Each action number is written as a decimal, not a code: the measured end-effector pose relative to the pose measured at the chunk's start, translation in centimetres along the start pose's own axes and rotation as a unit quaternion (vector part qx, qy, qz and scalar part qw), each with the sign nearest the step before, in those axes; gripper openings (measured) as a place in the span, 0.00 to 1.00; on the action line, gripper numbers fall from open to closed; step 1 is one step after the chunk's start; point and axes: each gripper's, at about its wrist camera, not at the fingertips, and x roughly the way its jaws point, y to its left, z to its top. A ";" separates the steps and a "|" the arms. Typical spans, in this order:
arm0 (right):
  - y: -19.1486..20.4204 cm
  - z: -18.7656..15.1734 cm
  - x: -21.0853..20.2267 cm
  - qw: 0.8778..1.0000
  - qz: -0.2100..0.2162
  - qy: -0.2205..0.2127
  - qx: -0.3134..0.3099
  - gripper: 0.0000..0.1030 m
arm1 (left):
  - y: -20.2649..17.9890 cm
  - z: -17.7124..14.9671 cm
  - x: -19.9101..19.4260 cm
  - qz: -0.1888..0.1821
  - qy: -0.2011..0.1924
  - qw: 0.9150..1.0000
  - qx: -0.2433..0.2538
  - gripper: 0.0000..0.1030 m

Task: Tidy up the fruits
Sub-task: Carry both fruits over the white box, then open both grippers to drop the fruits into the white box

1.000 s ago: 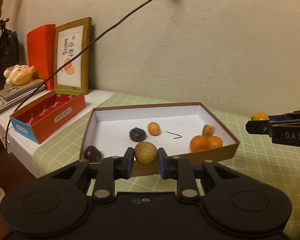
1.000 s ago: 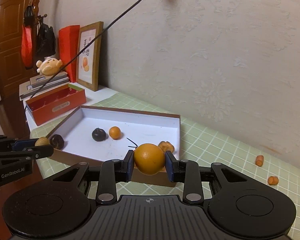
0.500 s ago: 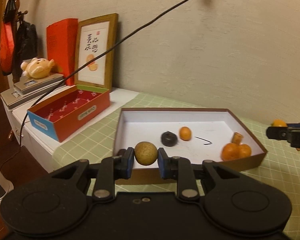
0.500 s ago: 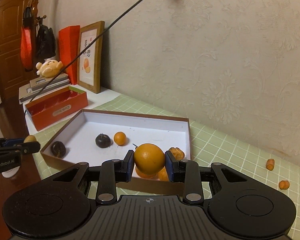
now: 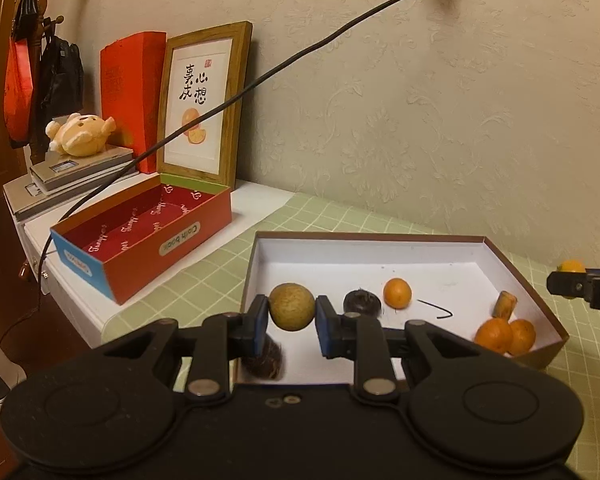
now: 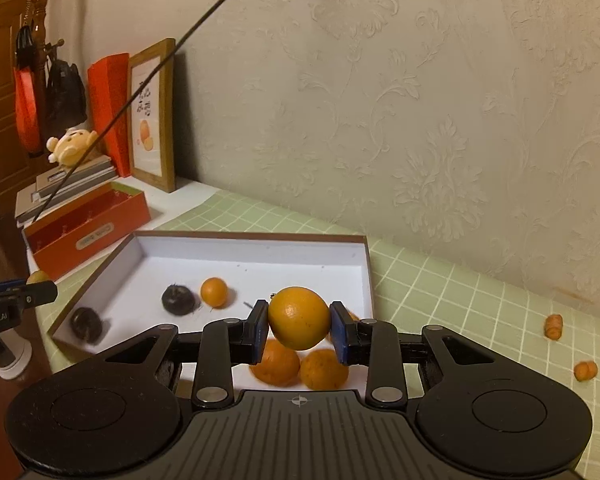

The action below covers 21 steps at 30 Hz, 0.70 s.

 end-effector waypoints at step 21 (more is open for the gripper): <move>-1.1 0.4 4.6 1.000 0.007 0.016 0.013 0.32 | -0.2 0.1 3.7 0.011 0.011 1.000 -0.014 0.18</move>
